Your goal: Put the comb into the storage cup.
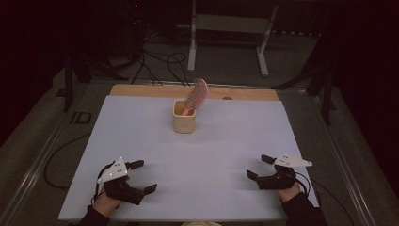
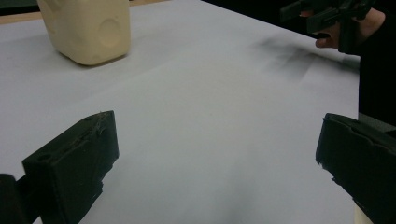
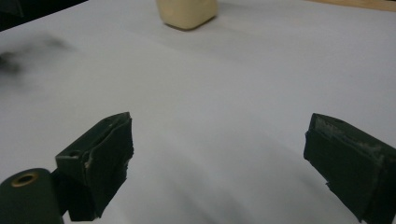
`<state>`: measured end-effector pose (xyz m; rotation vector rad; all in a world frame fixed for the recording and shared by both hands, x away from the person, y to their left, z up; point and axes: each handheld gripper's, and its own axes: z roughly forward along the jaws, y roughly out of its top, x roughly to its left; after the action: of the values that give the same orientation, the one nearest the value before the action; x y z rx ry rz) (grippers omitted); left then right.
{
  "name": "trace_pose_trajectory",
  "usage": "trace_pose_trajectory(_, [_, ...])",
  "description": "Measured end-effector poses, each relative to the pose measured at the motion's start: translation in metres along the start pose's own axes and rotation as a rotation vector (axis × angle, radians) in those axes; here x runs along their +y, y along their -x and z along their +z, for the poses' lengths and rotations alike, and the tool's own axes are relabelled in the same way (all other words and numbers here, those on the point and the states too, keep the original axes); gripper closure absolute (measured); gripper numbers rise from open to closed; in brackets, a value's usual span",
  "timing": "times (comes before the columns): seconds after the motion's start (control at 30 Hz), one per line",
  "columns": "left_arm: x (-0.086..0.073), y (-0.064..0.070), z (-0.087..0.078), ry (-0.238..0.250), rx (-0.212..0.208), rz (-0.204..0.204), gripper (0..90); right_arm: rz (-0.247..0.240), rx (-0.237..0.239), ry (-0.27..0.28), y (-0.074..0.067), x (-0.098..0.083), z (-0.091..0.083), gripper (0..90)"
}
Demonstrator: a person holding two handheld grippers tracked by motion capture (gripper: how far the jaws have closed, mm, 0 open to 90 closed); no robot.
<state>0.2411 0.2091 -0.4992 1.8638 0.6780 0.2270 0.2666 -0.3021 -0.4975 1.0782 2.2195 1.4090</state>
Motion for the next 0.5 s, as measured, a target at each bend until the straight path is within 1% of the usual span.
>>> trace_pose_trajectory(0.07, [0.0,0.0,0.0,0.002,-0.001,-0.003,0.3,0.009,-0.003,0.007,0.001,-0.003,-0.003,8.4])
trace_pose_trajectory(0.17, [0.0,0.0,0.0,0.003,0.0,-0.002,0.3,0.002,-0.013,-0.006,0.001,-0.007,-0.003,8.4])
trace_pose_trajectory(0.23, [0.0,0.0,0.0,0.001,-0.001,-0.001,0.3,-0.004,-0.02,-0.019,0.001,-0.01,0.0,8.4])
trace_pose_trajectory(0.5, [-0.001,0.0,0.001,-0.002,0.0,0.0,0.3,-0.023,-0.011,-0.017,-0.001,-0.008,0.009,8.4])
